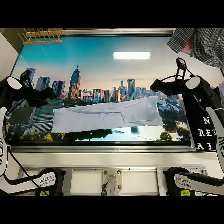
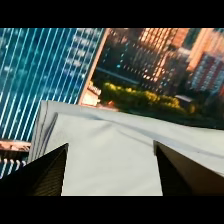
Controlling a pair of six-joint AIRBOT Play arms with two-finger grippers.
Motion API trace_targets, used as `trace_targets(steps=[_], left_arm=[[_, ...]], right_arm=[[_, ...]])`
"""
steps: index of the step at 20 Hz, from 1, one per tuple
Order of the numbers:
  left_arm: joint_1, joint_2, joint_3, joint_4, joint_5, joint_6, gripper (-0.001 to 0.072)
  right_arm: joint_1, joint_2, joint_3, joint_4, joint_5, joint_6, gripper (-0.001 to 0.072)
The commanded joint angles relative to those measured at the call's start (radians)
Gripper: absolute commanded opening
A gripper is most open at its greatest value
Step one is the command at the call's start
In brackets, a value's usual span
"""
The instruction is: Fold the clothes and pants, and hang the long-sleeved shirts on hangers.
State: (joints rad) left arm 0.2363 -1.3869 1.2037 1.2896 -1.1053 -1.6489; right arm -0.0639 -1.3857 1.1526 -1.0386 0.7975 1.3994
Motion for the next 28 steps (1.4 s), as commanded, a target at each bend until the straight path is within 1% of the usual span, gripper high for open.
trace_targets(steps=[1,2,3,4,7,9,11,14,16,20,21,22,23,24,25,26,28], left_arm=[[-0.014,0.059,0.012,-0.007,0.002,-0.007,0.0445],[-0.026,0.088,-0.021,-0.008,0.012,-0.004,0.0193],[-0.045,0.114,-0.06,-0.008,0.027,-0.004,0.0004],[-0.07,0.139,-0.105,-0.008,0.042,-0.004,0.0005],[-0.168,0.192,-0.235,-0.012,0.078,-0.01,0.0005],[-0.242,0.203,-0.303,-0.069,0.112,-0.009,0.0005],[-0.31,0.189,-0.347,-0.153,0.15,-0.008,0.0006],[-0.407,0.129,-0.331,-0.168,0.157,-0.009,0.0005],[-0.472,0.08,-0.29,-0.167,0.151,-0.009,0.0006],[-0.558,0.001,-0.205,-0.167,0.159,-0.009,0.0006],[-0.572,-0.015,-0.185,-0.167,0.159,-0.009,0.0005],[-0.582,-0.027,-0.17,-0.167,0.16,-0.009,0.0006],[-0.591,-0.038,-0.158,-0.167,0.159,-0.009,0.0006],[-0.6,-0.048,-0.149,-0.167,0.159,-0.009,0.0005],[-0.602,-0.057,-0.144,-0.167,0.159,-0.009,0.0005],[-0.607,-0.063,-0.144,-0.174,0.162,-0.009,0.0005],[-0.616,-0.081,-0.145,-0.203,0.164,-0.009,0.0005]], right_arm=[[-0.106,0.002,0.003,0.011,0.173,-0.121,0.0619],[-0.154,-0.009,-0.002,0.011,0.248,-0.162,0.0619],[-0.202,-0.019,-0.012,0.011,0.303,-0.193,0.0619],[-0.242,-0.031,-0.026,0.012,0.332,-0.208,0.0619],[-0.326,-0.072,-0.096,0.016,0.34,-0.218,0.0619],[-0.334,-0.112,-0.14,0.049,0.34,-0.257,0.0619],[-0.317,-0.158,-0.16,0.123,0.344,-0.283,0.0618],[-0.266,-0.216,-0.162,0.252,0.346,-0.336,0.0618],[-0.225,-0.247,-0.162,0.292,0.334,-0.338,0.0618],[-0.163,-0.293,-0.162,0.402,0.317,-0.338,0.0608],[-0.151,-0.296,-0.162,0.414,0.303,-0.338,0.0499],[-0.144,-0.295,-0.162,0.415,0.29,-0.338,0.0331],[-0.141,-0.294,-0.162,0.415,0.282,-0.338,0.0186],[-0.141,-0.288,-0.162,0.414,0.283,-0.338,0.0065],[-0.143,-0.276,-0.162,0.406,0.285,-0.337,0.0015],[-0.148,-0.255,-0.162,0.382,0.288,-0.326,0.0014],[-0.167,-0.189,-0.161,0.283,0.306,-0.259,0.0014]])
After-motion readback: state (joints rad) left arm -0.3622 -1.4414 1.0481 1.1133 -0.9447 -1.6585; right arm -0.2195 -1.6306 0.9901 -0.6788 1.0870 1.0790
